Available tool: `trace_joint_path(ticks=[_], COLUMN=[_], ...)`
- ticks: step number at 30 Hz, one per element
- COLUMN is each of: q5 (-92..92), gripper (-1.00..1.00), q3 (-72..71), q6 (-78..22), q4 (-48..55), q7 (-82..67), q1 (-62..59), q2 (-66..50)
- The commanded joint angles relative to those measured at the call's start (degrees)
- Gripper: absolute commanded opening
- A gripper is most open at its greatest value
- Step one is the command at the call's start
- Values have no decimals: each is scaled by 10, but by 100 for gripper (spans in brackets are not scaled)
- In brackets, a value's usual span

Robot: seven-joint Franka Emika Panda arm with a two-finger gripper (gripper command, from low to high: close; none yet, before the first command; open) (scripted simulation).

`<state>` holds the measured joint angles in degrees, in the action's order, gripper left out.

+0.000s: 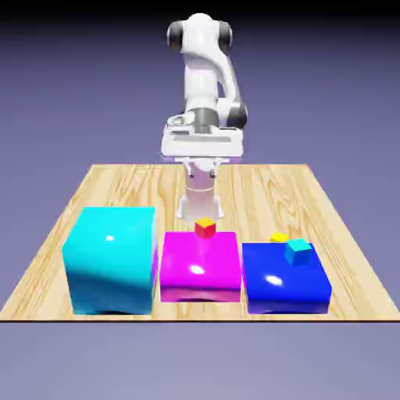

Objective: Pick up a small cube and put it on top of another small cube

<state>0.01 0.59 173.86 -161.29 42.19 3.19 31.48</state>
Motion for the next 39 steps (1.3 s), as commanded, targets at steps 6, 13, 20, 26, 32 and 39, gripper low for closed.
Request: trace_joint_path(ticks=[6,13,20,26,32,39], q5=[1,1,2,3,4,178], gripper=[0,0,0,0,0,0], q3=[29,63,98,127,149,33], q6=[-7,-16,-24,-31,-36,32], q4=[-14,-31,-48,-62,-73,-43], q7=[-13,-28,-44,-57,-67,-201], q1=[125,270,415,540,633,560], q2=[-58,-127,-195,-253,-297,-393])
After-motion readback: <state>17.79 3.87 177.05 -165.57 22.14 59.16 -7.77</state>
